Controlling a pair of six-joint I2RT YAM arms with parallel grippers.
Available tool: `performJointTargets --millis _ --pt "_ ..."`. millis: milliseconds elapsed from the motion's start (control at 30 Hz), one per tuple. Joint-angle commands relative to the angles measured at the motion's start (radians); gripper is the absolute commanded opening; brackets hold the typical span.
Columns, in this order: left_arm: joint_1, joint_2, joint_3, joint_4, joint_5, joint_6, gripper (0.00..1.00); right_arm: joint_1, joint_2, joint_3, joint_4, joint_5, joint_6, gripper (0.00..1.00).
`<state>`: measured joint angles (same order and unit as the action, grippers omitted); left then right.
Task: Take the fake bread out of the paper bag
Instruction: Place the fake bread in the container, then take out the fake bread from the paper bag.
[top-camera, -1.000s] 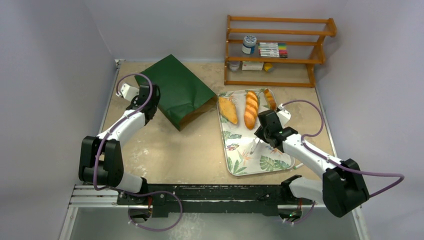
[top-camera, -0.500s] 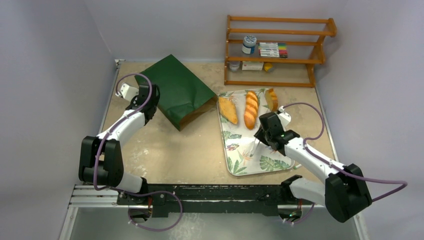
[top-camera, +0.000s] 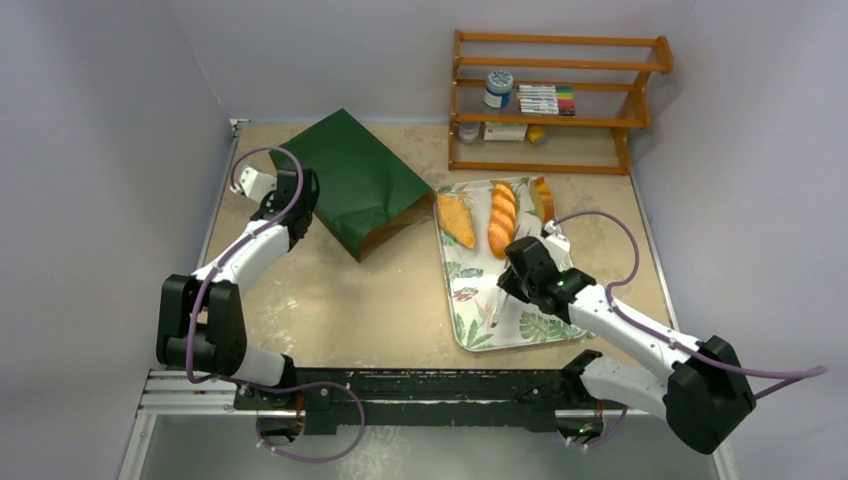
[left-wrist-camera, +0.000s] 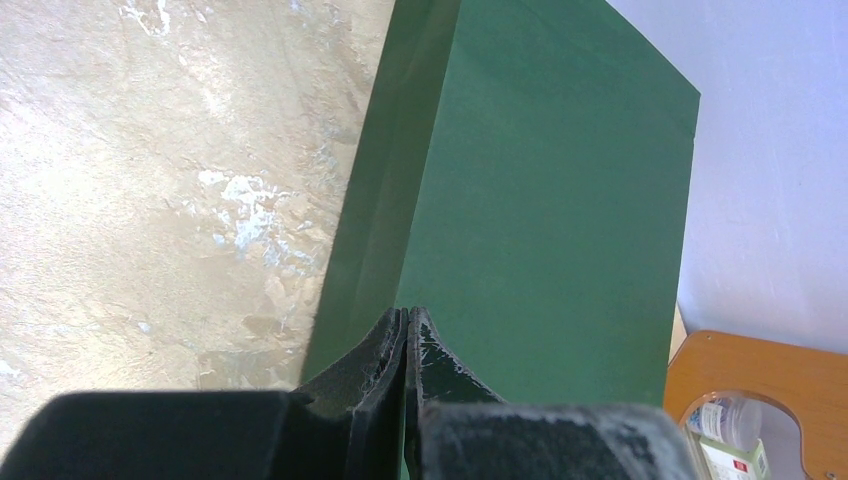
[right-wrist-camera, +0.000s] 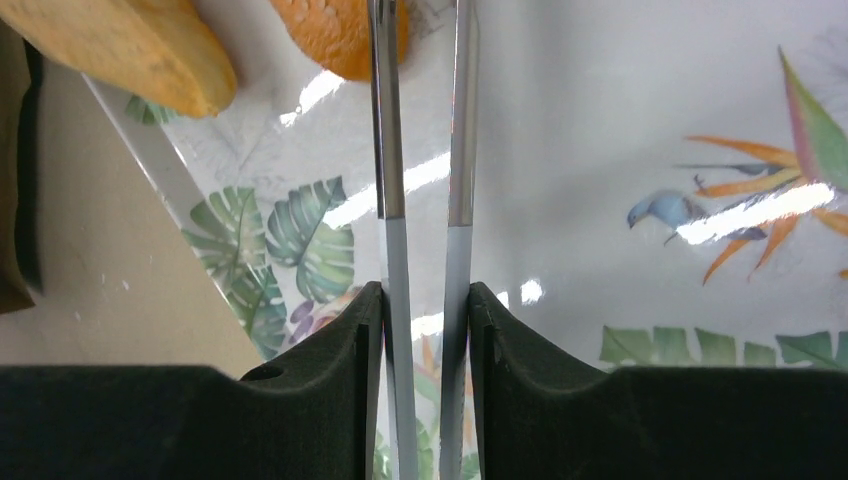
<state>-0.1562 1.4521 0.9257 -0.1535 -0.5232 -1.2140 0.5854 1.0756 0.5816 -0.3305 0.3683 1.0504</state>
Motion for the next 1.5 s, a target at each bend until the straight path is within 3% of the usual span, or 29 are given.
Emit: performJointTargets --millis 0,500,933,1233,1467 --pt "0.009 -0.042 0.001 0.012 0.003 -0.01 0.0 0.055 -0.046 0.043 -0.073 0.058 0.08 0.34" --pt "0.017 -0.05 -0.005 0.006 0.009 0.0 0.0 0.158 -0.201 0.1 -0.167 0.083 0.099 0.3" --pt "0.026 -0.065 -0.03 0.021 0.021 0.004 0.0 0.324 -0.141 0.173 -0.106 0.005 -0.002 0.3" --pt "0.027 -0.073 -0.072 0.055 0.043 0.0 0.14 0.354 -0.03 0.216 0.002 -0.085 -0.12 0.3" --pt "0.03 -0.081 -0.08 0.075 0.048 -0.013 0.17 0.365 0.071 0.273 0.086 -0.14 -0.182 0.3"
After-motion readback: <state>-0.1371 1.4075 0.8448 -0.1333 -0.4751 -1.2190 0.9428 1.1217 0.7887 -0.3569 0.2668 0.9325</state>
